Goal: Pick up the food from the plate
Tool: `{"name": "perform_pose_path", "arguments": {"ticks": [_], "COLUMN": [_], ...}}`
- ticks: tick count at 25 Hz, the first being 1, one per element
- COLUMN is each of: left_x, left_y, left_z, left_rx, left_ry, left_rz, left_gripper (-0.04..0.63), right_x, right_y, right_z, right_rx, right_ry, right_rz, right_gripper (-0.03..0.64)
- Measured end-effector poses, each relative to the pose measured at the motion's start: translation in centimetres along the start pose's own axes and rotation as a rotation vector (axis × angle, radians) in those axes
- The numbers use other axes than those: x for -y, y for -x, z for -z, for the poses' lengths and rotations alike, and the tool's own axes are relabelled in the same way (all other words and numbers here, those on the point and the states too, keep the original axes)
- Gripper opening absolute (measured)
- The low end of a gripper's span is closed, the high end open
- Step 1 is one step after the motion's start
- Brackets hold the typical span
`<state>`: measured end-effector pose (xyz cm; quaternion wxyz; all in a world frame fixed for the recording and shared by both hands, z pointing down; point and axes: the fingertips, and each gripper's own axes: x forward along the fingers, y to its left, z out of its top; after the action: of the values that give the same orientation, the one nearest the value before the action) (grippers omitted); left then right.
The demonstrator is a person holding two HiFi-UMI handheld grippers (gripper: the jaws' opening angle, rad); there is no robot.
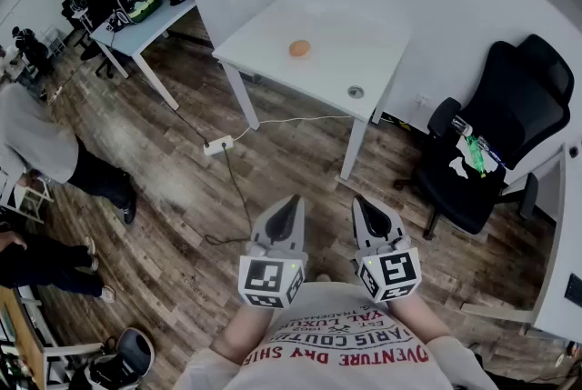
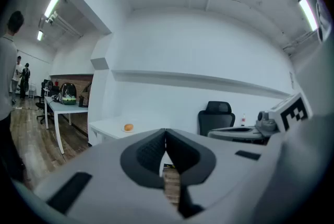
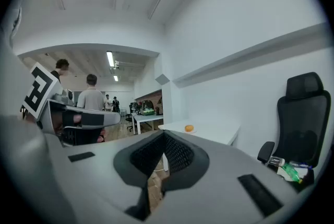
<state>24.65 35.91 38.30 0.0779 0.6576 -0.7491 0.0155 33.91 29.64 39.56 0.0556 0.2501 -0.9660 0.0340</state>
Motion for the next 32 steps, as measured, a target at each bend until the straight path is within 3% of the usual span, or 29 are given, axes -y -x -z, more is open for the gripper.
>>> {"name": "perform_pose_path", "arguments": {"ticks": [19, 32], "left_x": [-2.5, -11.7], "left_y": [-1.8, -9.7], "left_z": [0.5, -0.4], "left_rx": [-0.021, -0.042], "left_ry": [0.018, 0.048], "left_rz": [-0.014, 0.006], "left_gripper": [0.006, 0.007], "right_x": [0.5, 2.4], "right_y": [-3.0, -14.3], "right_z": [0.4, 0.3], "right_rx": [-0.017, -0.066], "right_ry": [-0.004, -0.025], "right_rz": [0.019, 0.079], "right_gripper": [0.008, 0.008]}}
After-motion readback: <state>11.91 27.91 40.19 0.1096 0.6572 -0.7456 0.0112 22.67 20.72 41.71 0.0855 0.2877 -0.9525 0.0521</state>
